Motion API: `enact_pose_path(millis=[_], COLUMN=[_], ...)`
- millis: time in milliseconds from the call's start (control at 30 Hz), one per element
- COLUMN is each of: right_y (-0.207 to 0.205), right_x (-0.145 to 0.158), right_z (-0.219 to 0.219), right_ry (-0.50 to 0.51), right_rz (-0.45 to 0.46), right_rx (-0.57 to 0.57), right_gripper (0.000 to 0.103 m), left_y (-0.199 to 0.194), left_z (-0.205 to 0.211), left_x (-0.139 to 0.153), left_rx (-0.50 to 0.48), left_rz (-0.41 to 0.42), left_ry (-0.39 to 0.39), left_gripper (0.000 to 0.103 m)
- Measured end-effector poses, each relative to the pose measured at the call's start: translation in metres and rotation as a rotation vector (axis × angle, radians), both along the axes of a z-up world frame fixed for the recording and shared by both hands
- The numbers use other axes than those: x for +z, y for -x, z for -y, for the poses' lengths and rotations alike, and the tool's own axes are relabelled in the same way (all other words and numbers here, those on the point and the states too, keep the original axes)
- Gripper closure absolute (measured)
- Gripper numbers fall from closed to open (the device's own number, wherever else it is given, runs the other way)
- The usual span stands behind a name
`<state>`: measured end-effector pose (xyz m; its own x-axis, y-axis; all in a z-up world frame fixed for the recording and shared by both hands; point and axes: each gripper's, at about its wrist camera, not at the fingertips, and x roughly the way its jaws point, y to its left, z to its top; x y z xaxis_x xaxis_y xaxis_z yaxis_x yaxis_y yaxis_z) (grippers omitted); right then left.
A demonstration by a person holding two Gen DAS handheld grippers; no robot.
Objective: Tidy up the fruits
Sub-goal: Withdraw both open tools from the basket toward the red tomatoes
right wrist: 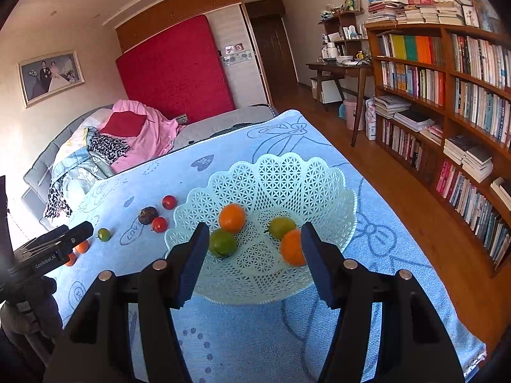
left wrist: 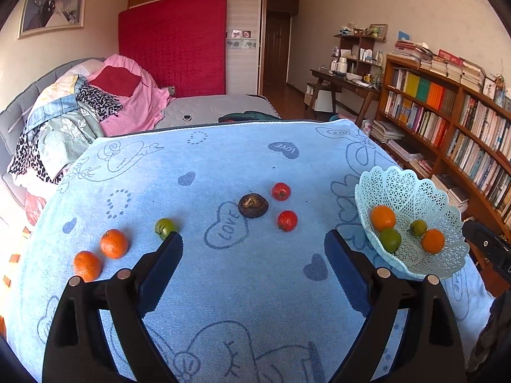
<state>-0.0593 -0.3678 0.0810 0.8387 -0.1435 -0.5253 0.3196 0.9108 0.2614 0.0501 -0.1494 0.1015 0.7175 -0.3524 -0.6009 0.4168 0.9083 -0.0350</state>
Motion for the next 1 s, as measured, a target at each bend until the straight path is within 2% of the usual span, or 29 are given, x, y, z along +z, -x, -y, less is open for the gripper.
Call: enact_pose_path(millis=[333, 567, 833, 1000], right_y=[-0.045, -0.093, -0.143, -0.168], right_x=[0.007, -0.005, -0.026, -0.038], right_z=[-0.058, -0.103, -0.127, -0.131], right_ry=[-0.002, 0.055, 0.057, 0.059], right_rz=[-0.037, -0.104, -0.163, -0.194], right_rx=[0.187, 0.296, 0.351, 0.342], right_gripper=[0.041, 0.041, 0.042, 0.044], left_y=[-0.011, -0.017, -0.026, -0.034], left_z=[-0.041, -0.057, -0.071, -0.076], left_x=[-0.005, -0.011, -0.009, -0.008], left_rx=[0.081, 0.114, 0.131, 0.137], left_rz=[0.002, 0.012, 0.030, 0.026], left_ry=[-0.010, -0.033, -0.047, -0.049], left_gripper=[0.014, 0.014, 0.014, 0.014])
